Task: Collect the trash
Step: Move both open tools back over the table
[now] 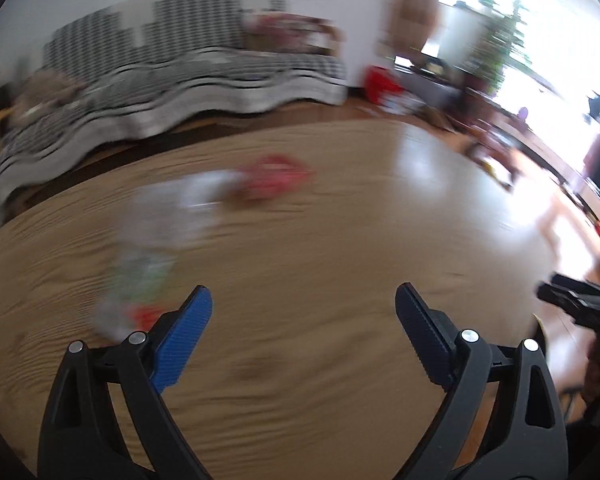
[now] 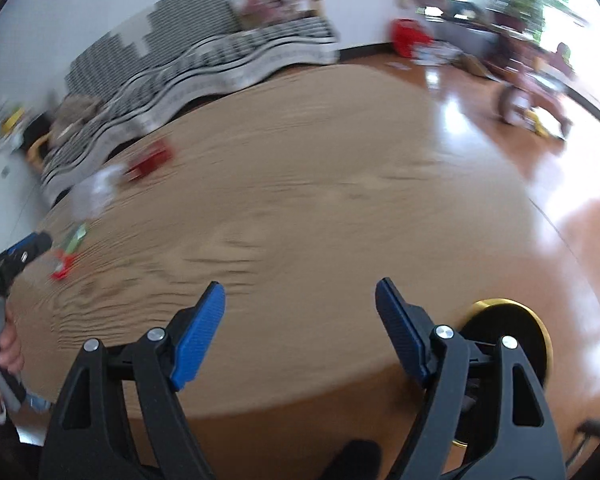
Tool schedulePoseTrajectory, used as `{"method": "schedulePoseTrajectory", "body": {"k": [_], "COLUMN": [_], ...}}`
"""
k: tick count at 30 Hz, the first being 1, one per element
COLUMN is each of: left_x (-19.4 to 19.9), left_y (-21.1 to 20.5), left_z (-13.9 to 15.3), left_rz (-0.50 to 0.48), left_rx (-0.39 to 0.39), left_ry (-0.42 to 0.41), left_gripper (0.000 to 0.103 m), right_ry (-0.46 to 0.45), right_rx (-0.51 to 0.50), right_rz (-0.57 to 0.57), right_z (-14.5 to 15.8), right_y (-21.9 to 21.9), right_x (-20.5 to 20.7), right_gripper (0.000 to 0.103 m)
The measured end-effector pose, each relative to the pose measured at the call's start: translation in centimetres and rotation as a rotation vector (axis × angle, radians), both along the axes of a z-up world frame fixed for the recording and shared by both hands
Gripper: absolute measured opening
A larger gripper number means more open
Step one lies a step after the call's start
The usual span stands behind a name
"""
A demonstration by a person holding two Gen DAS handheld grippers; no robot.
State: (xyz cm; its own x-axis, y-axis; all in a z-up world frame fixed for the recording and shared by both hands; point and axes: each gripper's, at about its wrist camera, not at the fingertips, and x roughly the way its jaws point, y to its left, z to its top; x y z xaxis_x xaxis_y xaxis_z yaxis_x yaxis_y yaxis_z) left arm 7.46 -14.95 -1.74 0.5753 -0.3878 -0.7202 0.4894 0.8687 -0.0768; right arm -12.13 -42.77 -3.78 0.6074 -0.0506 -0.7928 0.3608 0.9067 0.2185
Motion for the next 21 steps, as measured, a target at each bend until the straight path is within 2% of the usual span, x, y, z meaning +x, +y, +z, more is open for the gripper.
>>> {"method": "schedulePoseTrajectory", "body": {"k": [4, 9, 14, 20, 21], "left_x": [3.4, 5.6, 6.4, 7.2, 7.2], "left_y": [8.1, 13.8, 14.3, 12.2, 11.8], "left_z": [-0.9, -2.0, -4.7, -7.7, -7.7], "left_rz": [0.181, 0.236, 0.206, 0.109, 0.109], "left_rx": [0.053, 0.067, 0.116, 0.171, 0.153], "left_ry": [0.005, 0.015, 0.045, 0.065, 0.059], "left_gripper": [0.09, 0.09, 0.09, 0.091, 0.091], "right_ry": [-0.019, -0.017, 0.005, 0.02, 0.022], "right_rx": [0.003, -0.001, -0.007, -0.003, -0.005], "right_rz": [0.123, 0.274, 0.357, 0.394, 0.4], "right_z": [0.7, 0.2, -0.9, -2.0, -2.1], "right_y": [5.7, 13.2, 17.8, 20.0, 20.3], "right_x": [5.2, 11.0, 14.4, 16.2, 16.3], "right_gripper": [0.075, 0.075, 0.075, 0.075, 0.075]}}
